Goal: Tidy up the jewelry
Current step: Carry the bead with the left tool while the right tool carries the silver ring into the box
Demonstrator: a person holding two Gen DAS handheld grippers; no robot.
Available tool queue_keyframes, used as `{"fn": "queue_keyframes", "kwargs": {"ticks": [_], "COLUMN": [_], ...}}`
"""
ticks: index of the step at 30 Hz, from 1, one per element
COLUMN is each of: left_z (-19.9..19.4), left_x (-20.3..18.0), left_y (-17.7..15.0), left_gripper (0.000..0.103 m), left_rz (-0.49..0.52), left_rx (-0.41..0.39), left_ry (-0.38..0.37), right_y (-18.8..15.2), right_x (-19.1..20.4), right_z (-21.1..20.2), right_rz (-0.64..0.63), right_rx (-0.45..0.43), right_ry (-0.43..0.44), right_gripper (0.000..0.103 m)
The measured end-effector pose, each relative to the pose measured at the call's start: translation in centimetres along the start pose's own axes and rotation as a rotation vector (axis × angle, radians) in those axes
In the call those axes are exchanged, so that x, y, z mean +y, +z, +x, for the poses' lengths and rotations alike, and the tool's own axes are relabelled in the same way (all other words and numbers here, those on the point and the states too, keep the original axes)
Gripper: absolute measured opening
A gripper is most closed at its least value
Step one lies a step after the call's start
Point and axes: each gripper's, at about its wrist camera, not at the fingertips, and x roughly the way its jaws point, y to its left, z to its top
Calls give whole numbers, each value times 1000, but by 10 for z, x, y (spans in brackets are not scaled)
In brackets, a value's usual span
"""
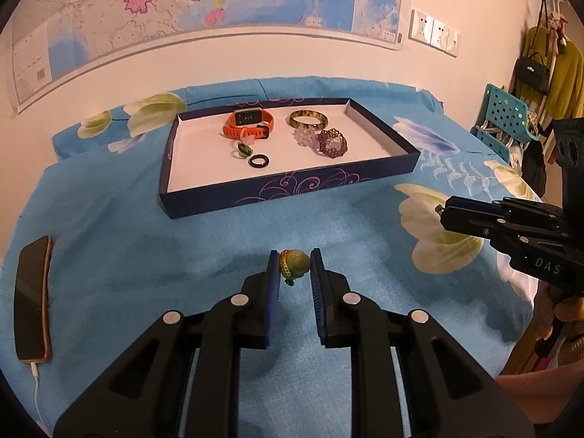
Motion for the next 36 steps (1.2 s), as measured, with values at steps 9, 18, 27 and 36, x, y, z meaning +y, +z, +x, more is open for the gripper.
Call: {"fn": "queue_keyframes", "kwargs": {"ticks": [9, 18, 27, 36], "left_z": [-8, -13, -15, -16], "left_x": [2, 5, 8, 12], "left_y": [3, 7, 12, 22], "left_gripper": [17, 17, 17, 17], "left_rz": [-8, -18, -28, -31], "left_rx": [-25, -42, -60, -78], "left_ry": [4, 3, 11, 17], "right_y": [8, 14, 21, 32], "right_x": [9, 12, 10, 10], "right_z": [-4, -4, -3, 1], "right_rz": [-16, -23, -28, -45], "right_rx": [-33, -52, -64, -81], "right_ry": [31, 41, 40, 40], "right_gripper": [16, 16, 16, 16]}}
